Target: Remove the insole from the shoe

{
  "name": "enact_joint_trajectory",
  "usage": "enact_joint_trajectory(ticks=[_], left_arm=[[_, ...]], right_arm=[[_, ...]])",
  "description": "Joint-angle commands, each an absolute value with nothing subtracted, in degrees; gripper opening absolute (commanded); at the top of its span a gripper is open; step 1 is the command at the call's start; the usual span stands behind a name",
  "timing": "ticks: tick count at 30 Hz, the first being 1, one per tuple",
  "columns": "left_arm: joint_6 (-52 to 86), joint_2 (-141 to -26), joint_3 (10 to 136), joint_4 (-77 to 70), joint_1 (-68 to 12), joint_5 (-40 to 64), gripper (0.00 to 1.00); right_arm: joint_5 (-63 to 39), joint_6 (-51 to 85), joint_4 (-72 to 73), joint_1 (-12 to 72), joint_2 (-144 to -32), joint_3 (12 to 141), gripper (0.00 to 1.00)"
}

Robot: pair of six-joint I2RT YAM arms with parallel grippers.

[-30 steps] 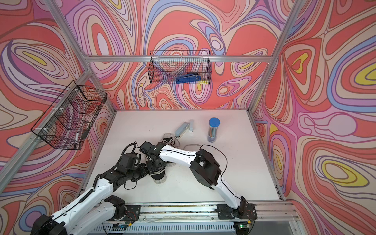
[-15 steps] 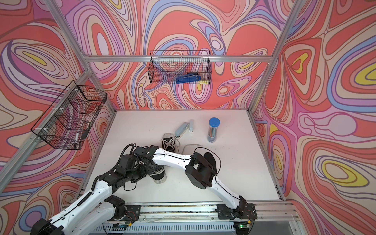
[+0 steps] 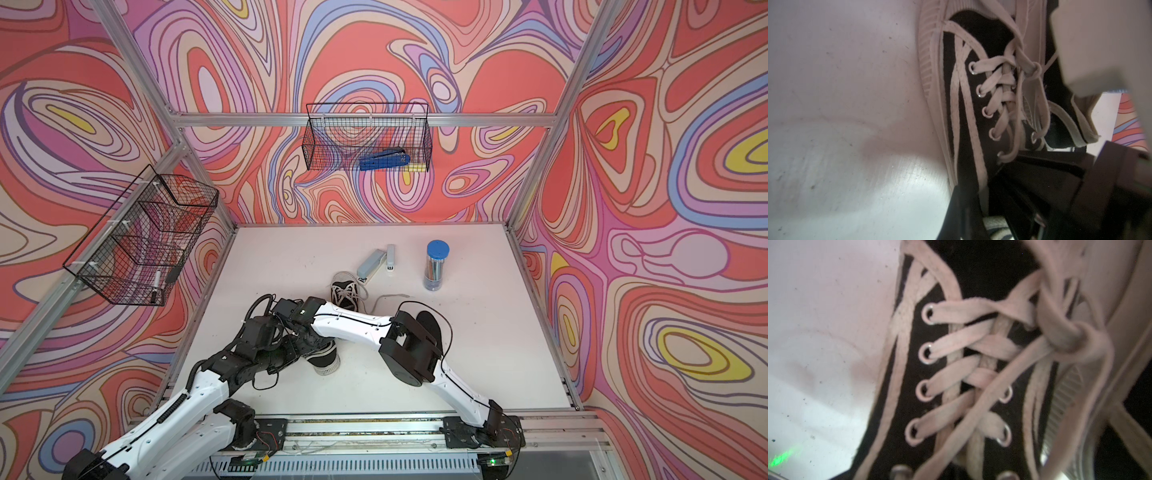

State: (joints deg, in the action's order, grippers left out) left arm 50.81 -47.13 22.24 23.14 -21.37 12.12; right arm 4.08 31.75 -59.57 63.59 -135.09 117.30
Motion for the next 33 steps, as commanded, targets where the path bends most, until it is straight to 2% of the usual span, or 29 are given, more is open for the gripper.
enact_joint_trajectory(ticks=[1, 10, 20, 26, 33], left_arm=[[50.2, -46.2, 23.3, 24.0, -20.6, 11.0, 0.00], [46.7, -49.0, 24.6, 24.9, -20.6, 10.4, 0.00], [43.2, -51.7, 26.9, 29.4, -20.6, 8.2, 0.00], [40.0, -54.9, 29.0, 32.2, -20.6, 6.3, 0.00], [43.1, -55.3, 26.0, 32.7, -20.7, 5.3, 0.00]], right_arm=[[11.5, 30.3, -61.0, 58.7, -137.0, 113.0, 0.00], [-4.1, 36.1, -50.0, 55.2, -127.6, 107.5, 0.00], [-14.0, 42.3, -40.9, 51.7, -122.5, 100.1, 0.00], [-24.1, 53.1, -27.4, 49.3, -117.8, 93.2, 0.00], [-32.7, 67.2, -8.5, 46.6, -113.4, 84.2, 0.00]])
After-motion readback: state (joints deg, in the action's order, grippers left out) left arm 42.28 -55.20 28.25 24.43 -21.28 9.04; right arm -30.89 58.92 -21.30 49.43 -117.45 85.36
